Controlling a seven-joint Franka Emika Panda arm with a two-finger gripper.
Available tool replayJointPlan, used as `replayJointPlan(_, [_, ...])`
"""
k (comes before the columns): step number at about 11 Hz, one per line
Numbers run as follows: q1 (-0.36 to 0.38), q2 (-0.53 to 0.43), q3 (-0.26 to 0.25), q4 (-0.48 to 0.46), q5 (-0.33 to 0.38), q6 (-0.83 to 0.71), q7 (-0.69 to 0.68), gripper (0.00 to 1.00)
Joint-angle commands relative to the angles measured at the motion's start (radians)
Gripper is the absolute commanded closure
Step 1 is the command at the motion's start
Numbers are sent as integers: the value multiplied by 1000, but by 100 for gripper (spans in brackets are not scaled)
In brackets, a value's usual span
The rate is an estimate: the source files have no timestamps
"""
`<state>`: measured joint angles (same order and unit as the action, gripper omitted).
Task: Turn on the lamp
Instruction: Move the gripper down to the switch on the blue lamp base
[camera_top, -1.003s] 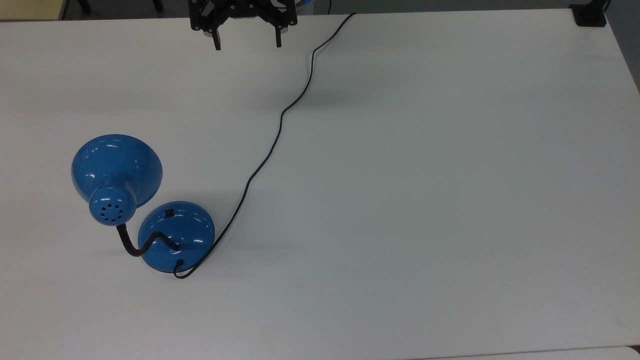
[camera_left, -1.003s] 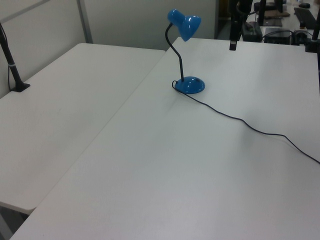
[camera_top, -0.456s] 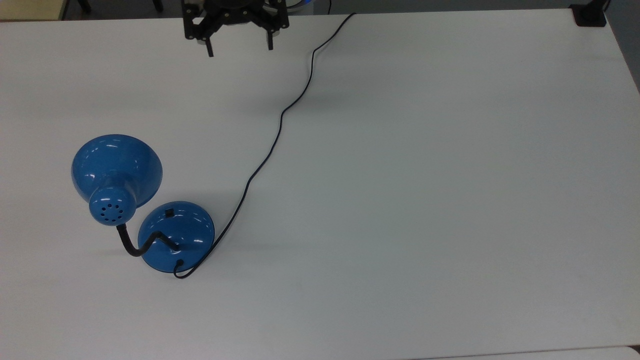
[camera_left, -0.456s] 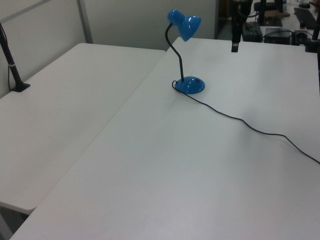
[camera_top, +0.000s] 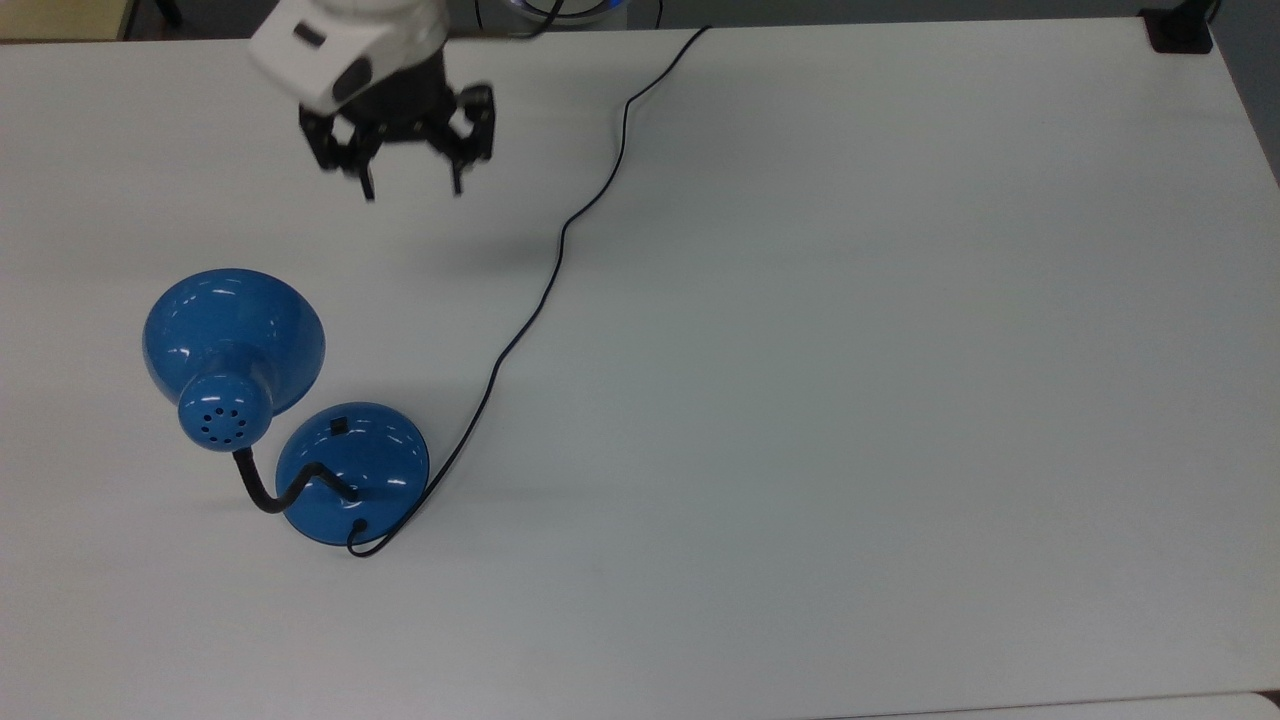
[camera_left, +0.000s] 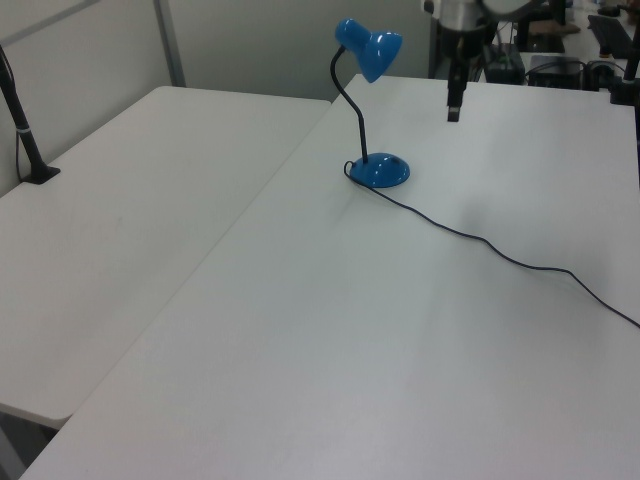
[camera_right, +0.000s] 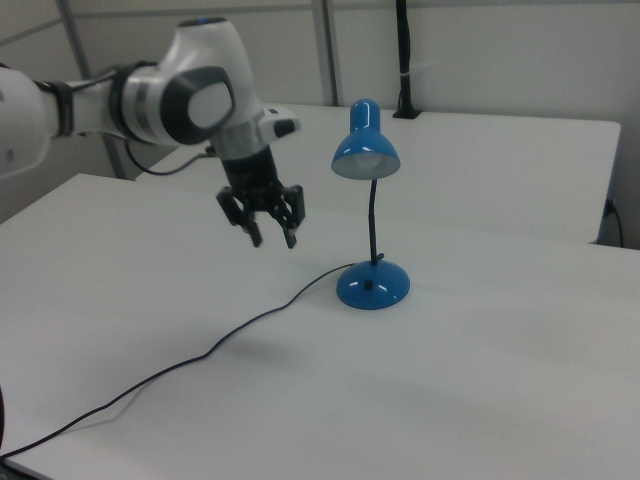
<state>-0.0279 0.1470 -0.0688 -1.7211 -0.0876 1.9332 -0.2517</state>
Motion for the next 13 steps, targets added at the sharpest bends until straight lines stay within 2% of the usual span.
replayJointPlan(1, [-56,92,12,-9,70,207,-4,79])
replayJointPlan(3, [-78,149,14,-6,103,323,-6,81])
replayJointPlan(5, [-89,212,14,-5,109,471,-6,99])
replayJointPlan(7, [-98,275,12,4,108,570,-6,100])
replayJointPlan(11, [-106,327,12,5,105,693,-8,100])
replayJointPlan(13, [-106,339,11,5,105,704,-6,100])
